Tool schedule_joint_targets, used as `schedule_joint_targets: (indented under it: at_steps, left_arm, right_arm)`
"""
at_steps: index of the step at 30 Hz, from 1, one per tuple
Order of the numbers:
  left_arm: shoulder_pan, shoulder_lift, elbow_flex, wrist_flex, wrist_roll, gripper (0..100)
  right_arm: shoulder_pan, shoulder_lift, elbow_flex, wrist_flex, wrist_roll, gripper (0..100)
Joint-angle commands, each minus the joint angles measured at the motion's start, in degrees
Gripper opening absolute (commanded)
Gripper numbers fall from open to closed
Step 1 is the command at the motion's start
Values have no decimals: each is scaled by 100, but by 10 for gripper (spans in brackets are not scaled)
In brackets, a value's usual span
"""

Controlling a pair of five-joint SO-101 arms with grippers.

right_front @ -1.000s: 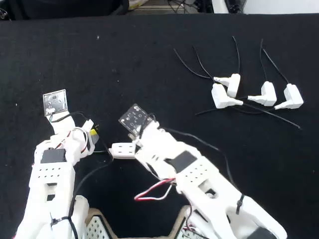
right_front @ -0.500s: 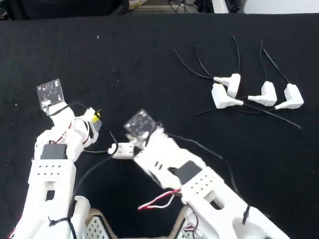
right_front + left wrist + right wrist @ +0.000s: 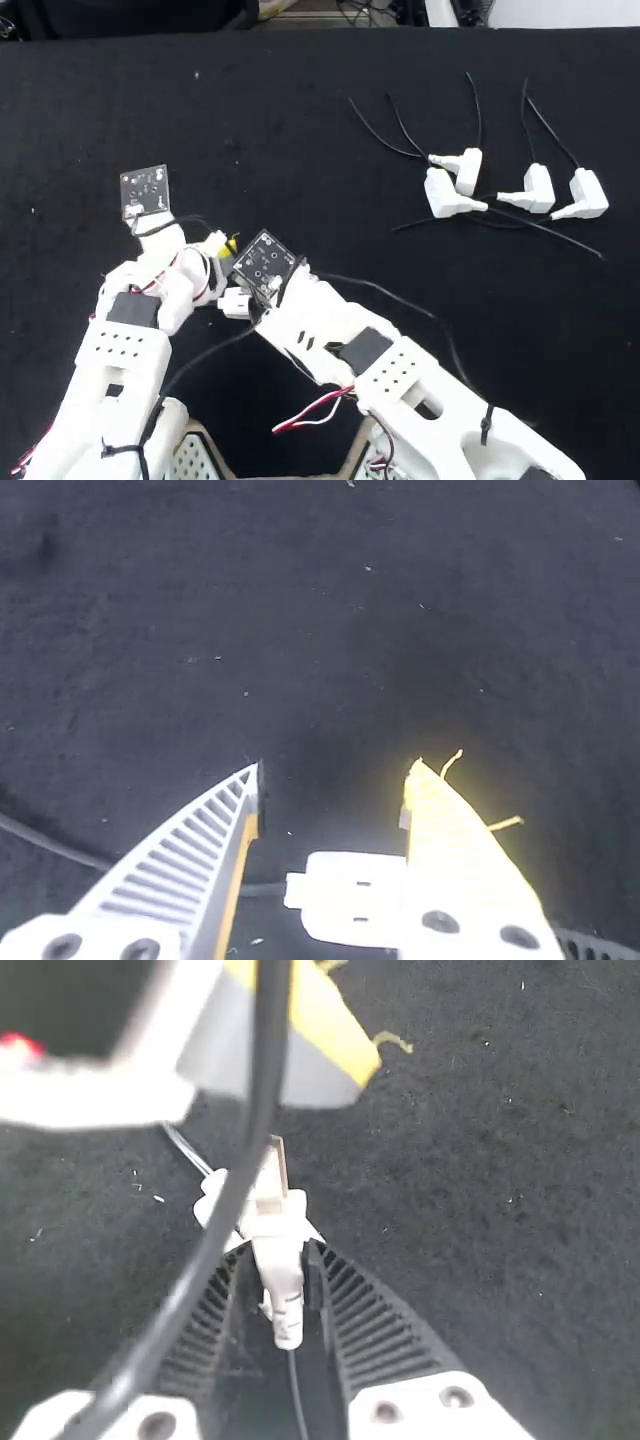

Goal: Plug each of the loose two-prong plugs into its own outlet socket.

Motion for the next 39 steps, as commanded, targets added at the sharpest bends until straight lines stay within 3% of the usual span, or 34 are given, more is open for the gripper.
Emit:
schedule_joint_targets:
  at_steps: [1,7,14,22,39]
  left_arm:
    - [330,-123,-22,-105,44,230]
    - [585,-114,75,-167,-589,230]
    - [409,-114,523,-765,-879,230]
    - [444,-114,514,-791,-844,230]
    - [409,-114,558,-765,-484,230]
  right_arm:
    - [-88,22,-66,-167,-53,11]
    - [-79,13,-101,-141,-53,11]
    - [-79,-734,40,158,-53,11]
    - [-88,-1666,532,229,-387,11]
    - [-79,-1745,541,9,-738,11]
